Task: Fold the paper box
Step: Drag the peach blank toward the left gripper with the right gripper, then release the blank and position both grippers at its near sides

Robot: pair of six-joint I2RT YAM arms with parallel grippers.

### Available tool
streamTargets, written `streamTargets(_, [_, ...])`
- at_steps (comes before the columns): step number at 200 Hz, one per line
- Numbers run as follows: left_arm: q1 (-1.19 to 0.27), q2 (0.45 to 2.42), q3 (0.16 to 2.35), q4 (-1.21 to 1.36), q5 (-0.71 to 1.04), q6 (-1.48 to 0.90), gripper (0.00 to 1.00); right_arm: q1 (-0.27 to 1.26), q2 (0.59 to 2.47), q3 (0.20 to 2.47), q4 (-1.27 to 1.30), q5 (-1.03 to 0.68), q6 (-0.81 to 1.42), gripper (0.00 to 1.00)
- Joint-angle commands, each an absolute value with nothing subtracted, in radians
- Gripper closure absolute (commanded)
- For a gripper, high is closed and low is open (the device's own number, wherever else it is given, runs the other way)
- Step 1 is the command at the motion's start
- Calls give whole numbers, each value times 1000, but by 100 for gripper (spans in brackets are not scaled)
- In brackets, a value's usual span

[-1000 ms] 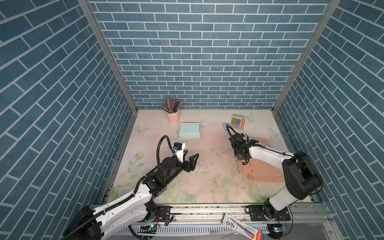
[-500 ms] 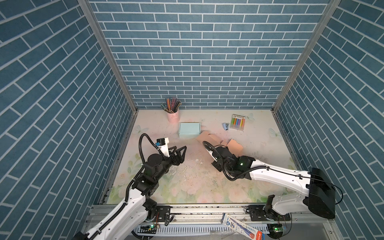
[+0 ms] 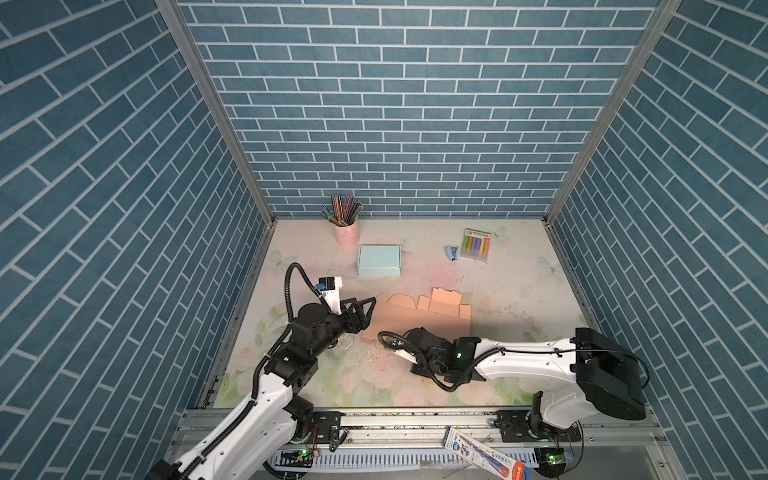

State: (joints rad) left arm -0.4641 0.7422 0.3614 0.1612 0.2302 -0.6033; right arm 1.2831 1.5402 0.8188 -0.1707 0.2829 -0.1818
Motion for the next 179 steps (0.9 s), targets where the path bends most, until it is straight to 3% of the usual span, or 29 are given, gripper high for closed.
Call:
streamTargets(1, [-500,770,365,158,189,-554,23,1282,1534,824,-179,285,-134,86])
streamTargets(52, [-589,856,332,203,152,-511,21,1271,1331,799,-172,274,160,53])
streamTargets(110, [-729,1013,315,344,139,-447,21,961,1034,679,-377,144,739,43])
streamTargets(152, [-773,1120,339,390,162,-411,21,707,864,507,-376,-41,811,34])
streamTargets(179, [-790,1142,341,410,175,-404,22,646,875,483,-369,-42,789,32])
